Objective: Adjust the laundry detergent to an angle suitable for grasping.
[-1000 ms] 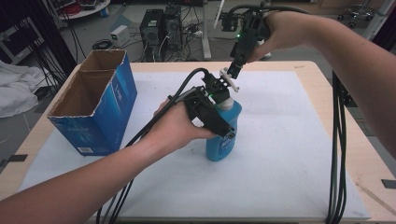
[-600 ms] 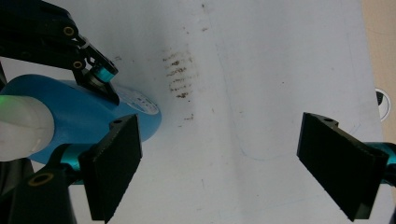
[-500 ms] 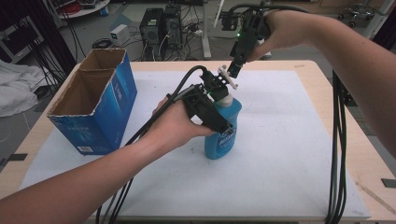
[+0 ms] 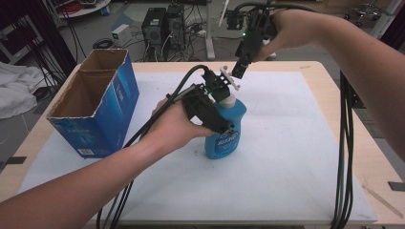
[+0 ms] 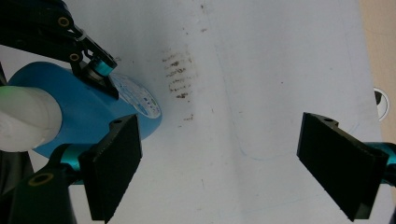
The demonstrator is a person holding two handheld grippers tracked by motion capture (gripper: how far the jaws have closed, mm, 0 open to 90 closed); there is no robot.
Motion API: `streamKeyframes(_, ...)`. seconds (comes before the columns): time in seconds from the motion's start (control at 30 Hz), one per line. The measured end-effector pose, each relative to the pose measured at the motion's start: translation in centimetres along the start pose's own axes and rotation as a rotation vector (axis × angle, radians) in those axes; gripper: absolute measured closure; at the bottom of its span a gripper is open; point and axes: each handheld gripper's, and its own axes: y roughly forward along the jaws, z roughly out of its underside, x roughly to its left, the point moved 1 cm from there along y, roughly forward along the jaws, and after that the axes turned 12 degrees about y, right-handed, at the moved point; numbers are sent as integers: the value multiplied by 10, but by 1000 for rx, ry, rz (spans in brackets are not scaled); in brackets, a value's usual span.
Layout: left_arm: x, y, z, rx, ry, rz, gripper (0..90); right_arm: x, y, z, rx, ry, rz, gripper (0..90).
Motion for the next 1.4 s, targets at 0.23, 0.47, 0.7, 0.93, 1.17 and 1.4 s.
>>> streamKeyframes(0.23,8,-20,-1,-55,60,39,442,-3,-3,4,-4,3,5,135)
streamKeyframes(0.47,22,-50,0,-145,153,99,443,-2,-4,4,-6,11,6,135)
streamKeyframes(0.7,37,-66,13,-193,217,170,444,-1,-4,4,-1,12,7,135)
streamKeyframes(0.93,32,-59,24,-225,288,227,449,0,-2,2,-3,2,6,135)
streamKeyframes(1.17,24,-36,40,-236,318,243,449,3,-1,0,6,0,6,135)
streamKeyframes(1.4,20,-22,54,-234,317,274,447,3,-1,1,8,-2,10,135)
